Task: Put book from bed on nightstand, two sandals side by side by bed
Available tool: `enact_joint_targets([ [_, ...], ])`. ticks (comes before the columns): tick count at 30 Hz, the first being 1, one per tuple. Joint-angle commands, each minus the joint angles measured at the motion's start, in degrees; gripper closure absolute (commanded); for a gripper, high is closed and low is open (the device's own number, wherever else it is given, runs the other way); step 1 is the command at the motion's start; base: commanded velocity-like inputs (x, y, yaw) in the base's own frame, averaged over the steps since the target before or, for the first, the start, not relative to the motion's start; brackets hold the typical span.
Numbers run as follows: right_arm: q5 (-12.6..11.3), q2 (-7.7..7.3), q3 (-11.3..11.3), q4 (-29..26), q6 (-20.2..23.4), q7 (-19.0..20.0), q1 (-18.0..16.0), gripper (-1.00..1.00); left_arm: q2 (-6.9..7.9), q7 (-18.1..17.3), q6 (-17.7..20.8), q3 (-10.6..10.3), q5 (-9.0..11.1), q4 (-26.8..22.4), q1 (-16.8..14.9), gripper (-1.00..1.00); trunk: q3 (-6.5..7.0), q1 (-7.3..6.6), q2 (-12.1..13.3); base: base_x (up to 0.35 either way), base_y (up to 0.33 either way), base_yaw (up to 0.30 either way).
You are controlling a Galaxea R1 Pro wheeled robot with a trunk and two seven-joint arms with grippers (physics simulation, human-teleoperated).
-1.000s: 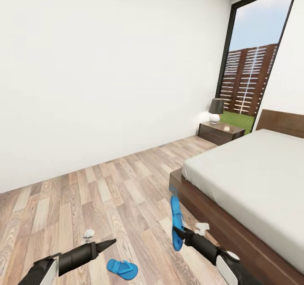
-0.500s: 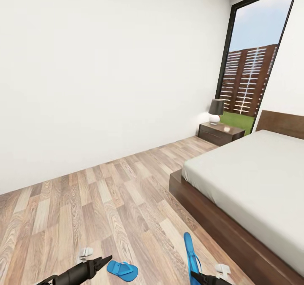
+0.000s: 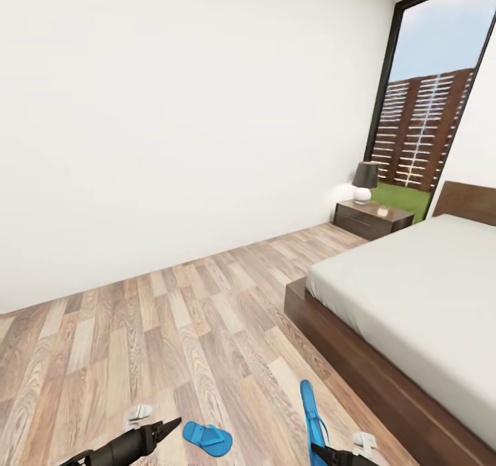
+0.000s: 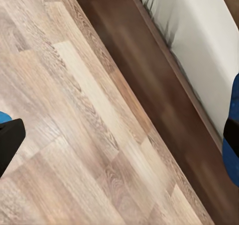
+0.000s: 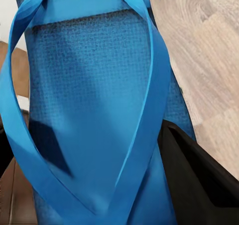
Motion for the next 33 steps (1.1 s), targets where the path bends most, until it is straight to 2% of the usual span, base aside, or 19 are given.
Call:
enact_joint_targets([
  [1,-0.4,-0.03,0.5,0.0,-0.3,0.0,0.0,1.0,-0.01,-0.2,0.6,0.1,0.3,0.0,0.0,-1.0,-0.1,-0.01,0.0,0.0,0.0,0.239],
  [33,-0.4,-0.03,0.5,0.0,-0.3,-0.1,0.0,1.0,-0.01,-0.2,0.6,0.1,0.3,0.0,0.0,-1.0,-1.59,-0.01,0.0,0.0,0.0,0.241],
])
